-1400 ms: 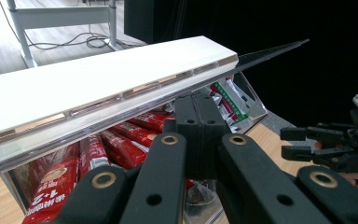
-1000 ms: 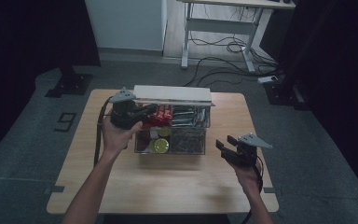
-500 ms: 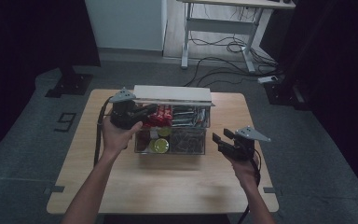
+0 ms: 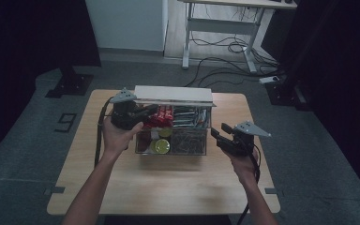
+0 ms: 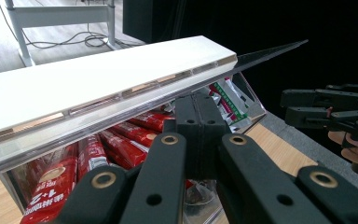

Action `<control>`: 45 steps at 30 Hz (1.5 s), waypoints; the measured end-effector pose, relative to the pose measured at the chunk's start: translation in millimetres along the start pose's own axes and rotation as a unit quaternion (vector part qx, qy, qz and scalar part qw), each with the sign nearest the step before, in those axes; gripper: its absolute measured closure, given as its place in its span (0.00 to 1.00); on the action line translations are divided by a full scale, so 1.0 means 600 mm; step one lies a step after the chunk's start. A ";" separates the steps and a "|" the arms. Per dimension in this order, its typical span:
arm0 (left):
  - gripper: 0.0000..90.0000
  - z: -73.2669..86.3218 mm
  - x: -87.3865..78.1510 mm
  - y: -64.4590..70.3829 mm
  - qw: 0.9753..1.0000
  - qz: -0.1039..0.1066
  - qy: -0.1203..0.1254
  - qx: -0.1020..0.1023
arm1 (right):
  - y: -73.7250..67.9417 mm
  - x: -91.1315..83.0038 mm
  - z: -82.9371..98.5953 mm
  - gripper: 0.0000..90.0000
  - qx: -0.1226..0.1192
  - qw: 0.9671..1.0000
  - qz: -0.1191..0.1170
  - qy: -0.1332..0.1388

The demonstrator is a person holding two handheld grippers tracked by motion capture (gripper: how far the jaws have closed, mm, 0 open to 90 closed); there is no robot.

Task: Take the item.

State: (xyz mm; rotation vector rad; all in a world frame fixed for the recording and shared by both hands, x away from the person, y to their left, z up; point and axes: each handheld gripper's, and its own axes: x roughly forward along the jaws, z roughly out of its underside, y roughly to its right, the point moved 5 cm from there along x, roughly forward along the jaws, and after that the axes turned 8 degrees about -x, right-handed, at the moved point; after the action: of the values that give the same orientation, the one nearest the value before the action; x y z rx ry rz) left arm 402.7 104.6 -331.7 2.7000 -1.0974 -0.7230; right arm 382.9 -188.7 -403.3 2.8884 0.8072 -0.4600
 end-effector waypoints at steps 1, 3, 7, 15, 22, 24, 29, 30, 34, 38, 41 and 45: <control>1.00 0.000 0.000 0.000 1.000 0.000 0.000 0.000 | -0.001 0.001 -0.001 0.55 -0.001 1.000 0.000 0.000; 1.00 0.000 0.000 0.000 1.000 0.000 -0.001 0.001 | -0.002 0.003 -0.005 0.56 -0.003 1.000 -0.001 0.002; 1.00 -0.001 0.000 0.000 1.000 -0.001 -0.001 0.001 | -0.006 0.008 -0.010 0.56 -0.007 1.000 -0.002 0.001; 1.00 -0.001 0.000 0.000 1.000 0.000 0.000 0.000 | -0.010 0.018 -0.020 0.57 -0.011 1.000 -0.003 0.000; 1.00 -0.001 0.000 0.000 1.000 0.000 0.000 0.000 | -0.016 0.029 -0.024 0.58 -0.015 1.000 -0.005 -0.004; 1.00 -0.001 0.000 0.000 1.000 0.000 0.001 0.000 | -0.017 0.033 -0.025 0.58 -0.016 1.000 -0.006 -0.005; 1.00 -0.002 0.000 -0.001 1.000 0.002 0.001 0.000 | -0.020 0.041 -0.028 0.59 -0.017 1.000 -0.006 -0.005; 1.00 -0.002 0.000 -0.001 1.000 0.002 0.001 0.000 | -0.022 0.044 -0.030 0.59 -0.017 1.000 -0.006 -0.006; 1.00 -0.002 0.000 -0.001 1.000 0.001 0.000 0.000 | -0.026 0.049 -0.033 0.59 -0.019 1.000 -0.006 -0.005; 1.00 -0.002 0.000 -0.001 1.000 0.002 0.001 -0.001 | -0.029 0.054 -0.035 0.60 -0.022 1.000 -0.004 -0.007; 1.00 -0.002 0.000 -0.001 1.000 0.002 0.001 -0.001 | -0.031 0.060 -0.035 0.60 -0.021 1.000 -0.003 -0.008; 1.00 -0.001 0.000 -0.001 1.000 0.002 0.001 -0.002 | -0.032 0.064 -0.037 0.60 -0.021 1.000 -0.002 -0.006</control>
State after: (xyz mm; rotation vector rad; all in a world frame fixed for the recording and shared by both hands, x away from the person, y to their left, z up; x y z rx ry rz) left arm 403.5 104.9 -331.2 2.6932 -1.1004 -0.7208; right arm 409.8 -149.7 -394.9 2.8429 0.8113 -0.4555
